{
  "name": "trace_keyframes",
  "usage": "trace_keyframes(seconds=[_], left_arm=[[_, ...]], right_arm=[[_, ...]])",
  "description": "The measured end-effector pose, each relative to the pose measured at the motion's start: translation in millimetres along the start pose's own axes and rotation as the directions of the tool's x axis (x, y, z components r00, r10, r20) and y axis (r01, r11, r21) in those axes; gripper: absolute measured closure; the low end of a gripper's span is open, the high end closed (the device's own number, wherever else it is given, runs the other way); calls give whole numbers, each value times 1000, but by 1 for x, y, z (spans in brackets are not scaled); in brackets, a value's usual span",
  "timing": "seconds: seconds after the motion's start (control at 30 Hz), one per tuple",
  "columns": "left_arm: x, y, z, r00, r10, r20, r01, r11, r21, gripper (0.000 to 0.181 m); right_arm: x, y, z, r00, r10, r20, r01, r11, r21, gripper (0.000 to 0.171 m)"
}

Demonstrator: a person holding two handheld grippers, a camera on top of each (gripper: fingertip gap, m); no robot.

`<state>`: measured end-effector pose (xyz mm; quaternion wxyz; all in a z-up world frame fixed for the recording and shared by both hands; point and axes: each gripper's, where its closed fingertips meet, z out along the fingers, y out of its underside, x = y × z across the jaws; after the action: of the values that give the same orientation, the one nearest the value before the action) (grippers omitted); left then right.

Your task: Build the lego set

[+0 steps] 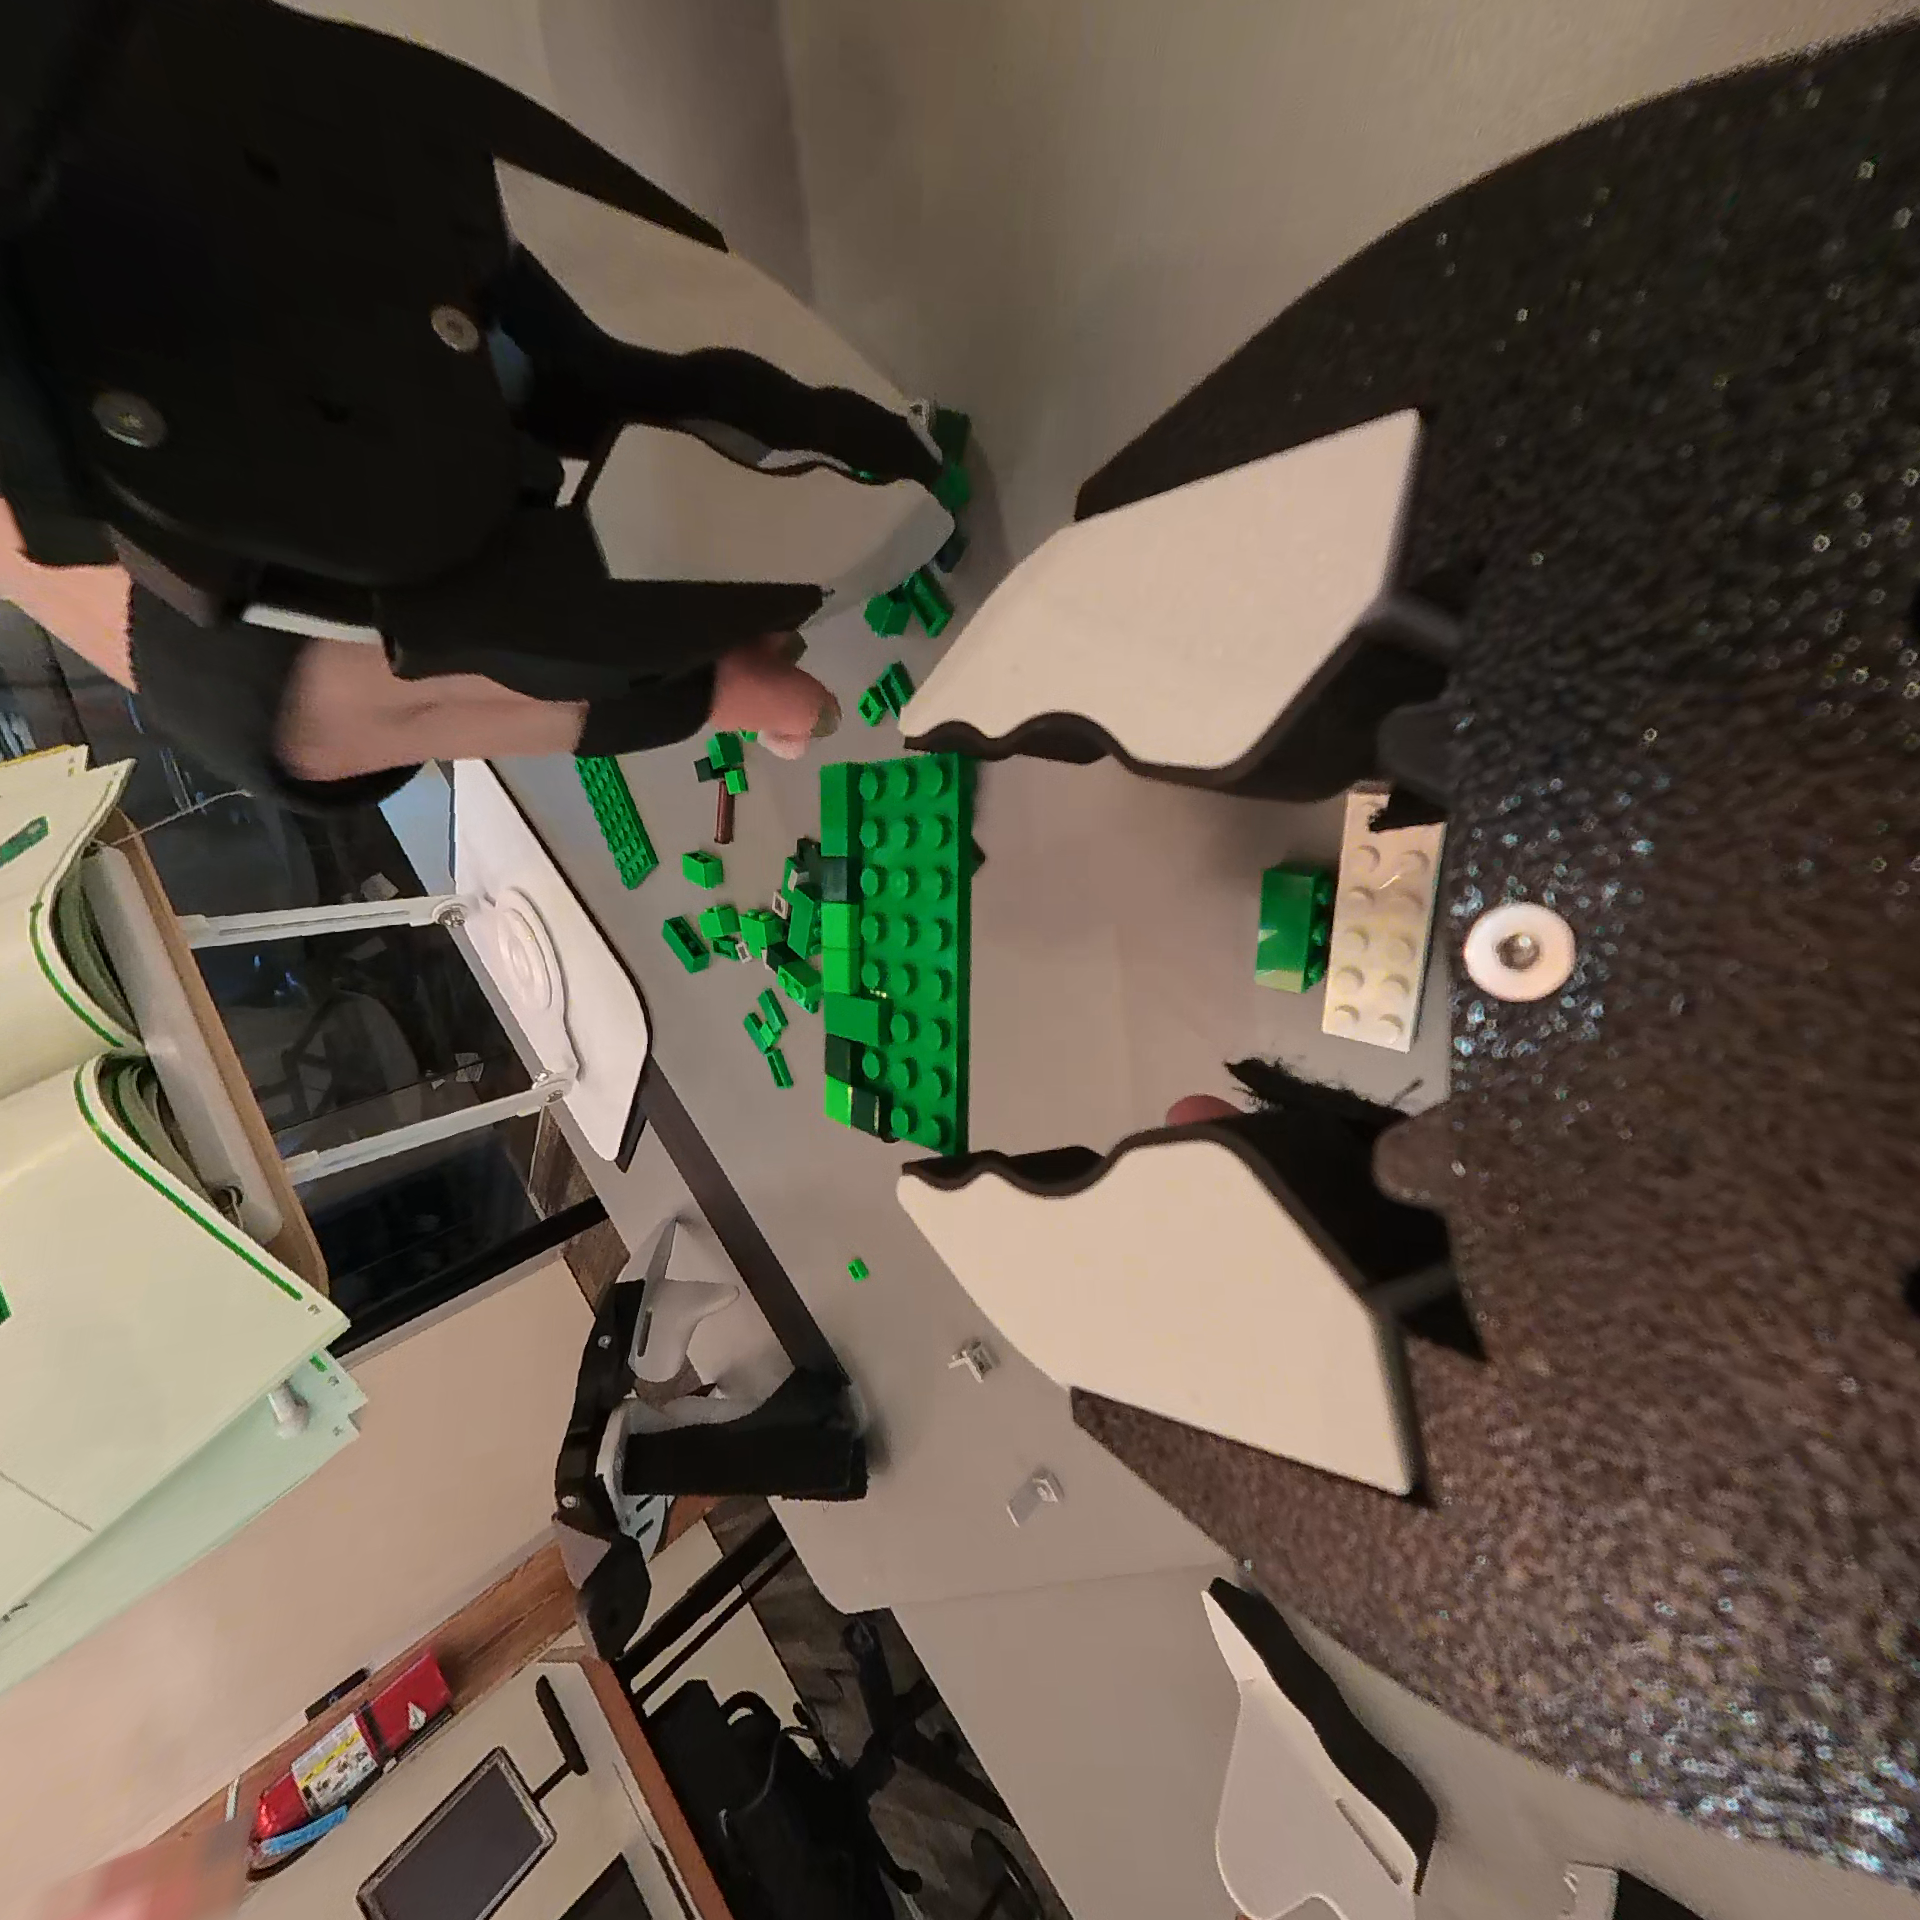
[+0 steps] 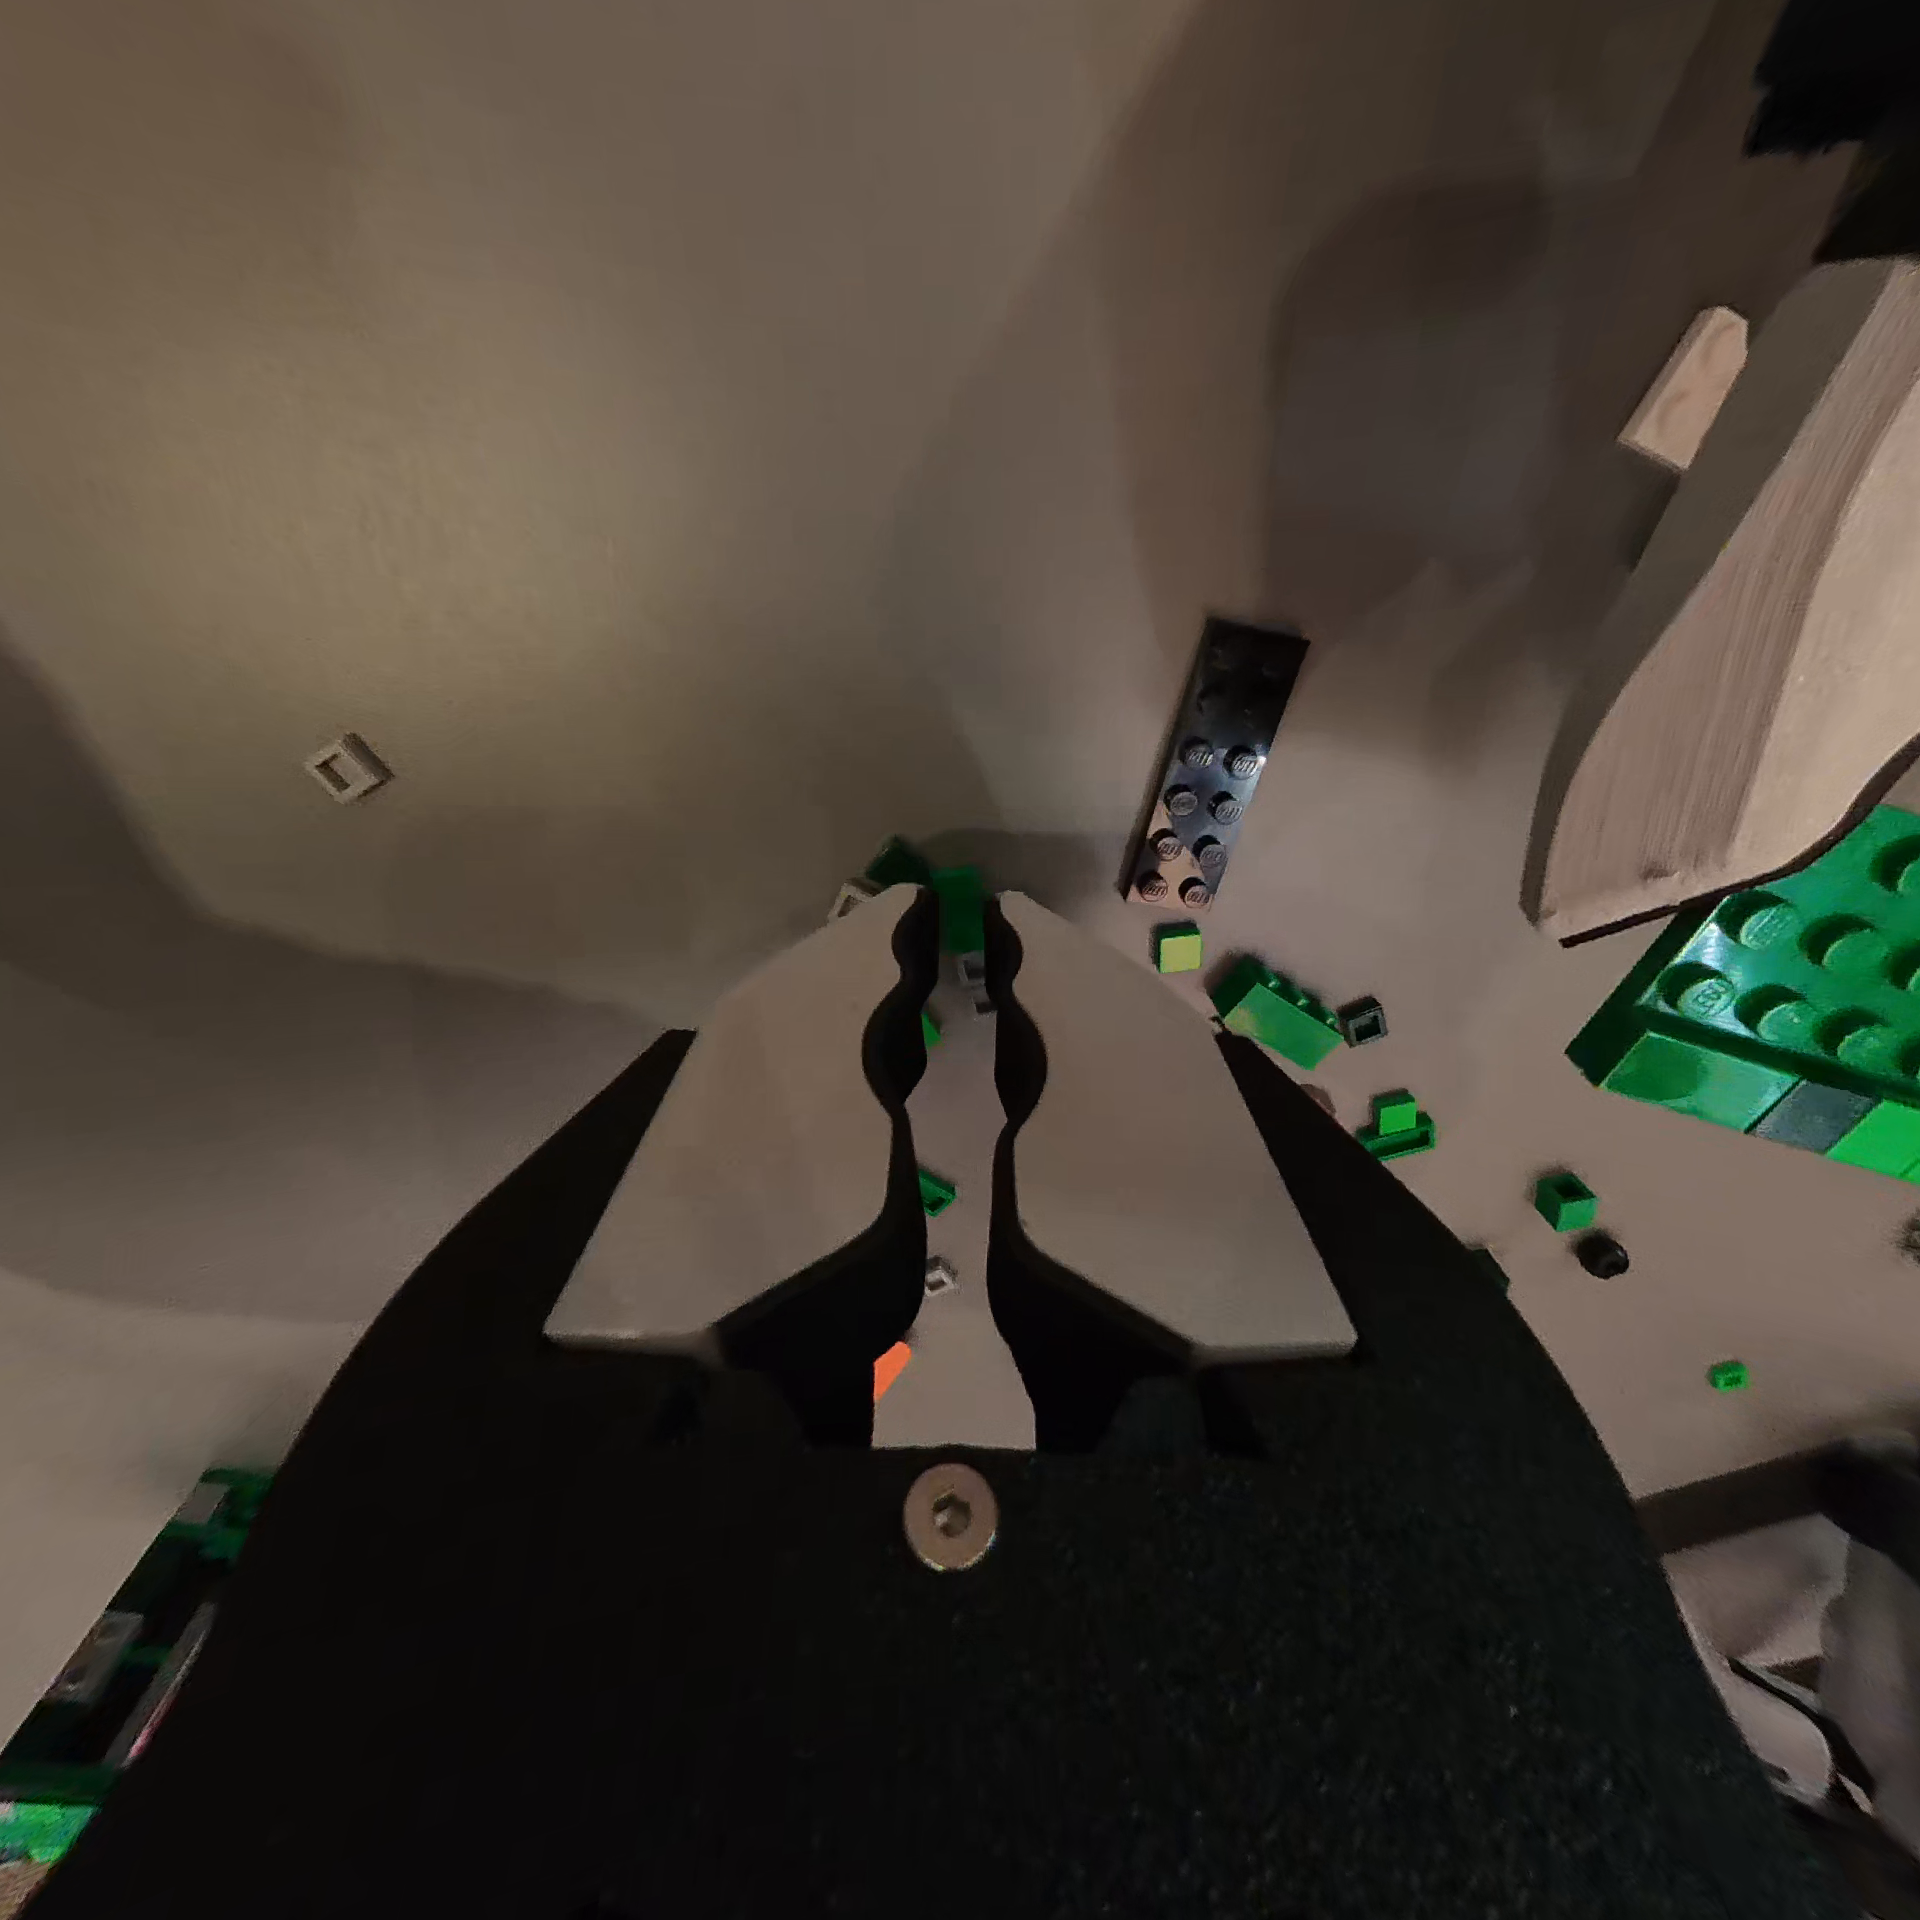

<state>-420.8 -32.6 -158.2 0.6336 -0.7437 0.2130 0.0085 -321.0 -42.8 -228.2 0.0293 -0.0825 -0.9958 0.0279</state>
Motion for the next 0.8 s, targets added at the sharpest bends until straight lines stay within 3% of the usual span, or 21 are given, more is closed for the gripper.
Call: trace_keyframes(seconds=[0.03, 0.33, 0.53, 0.8], left_arm=[[0, 0, 0, 1000, 0, 0, 0, 1000, 0, 109], [3, 1, 1, 1000, 12, -11, -12, 1000, -9, 109], [6, 2, 2, 999, 27, -17, -28, 999, -20, 109], [7, 1, 2, 999, 24, -24, -24, 1000, -20, 109]], right_arm=[[0, 0, 0, 1000, 2, 3, -2, 1000, 1, 164], [-6, -3, 0, 997, 72, 12, -73, 996, 45, 171], [-1, 0, -6, 995, 51, -85, -46, 997, 56, 171], [-4, 2, -2, 999, 20, -32, -19, 1000, 21, 160]])
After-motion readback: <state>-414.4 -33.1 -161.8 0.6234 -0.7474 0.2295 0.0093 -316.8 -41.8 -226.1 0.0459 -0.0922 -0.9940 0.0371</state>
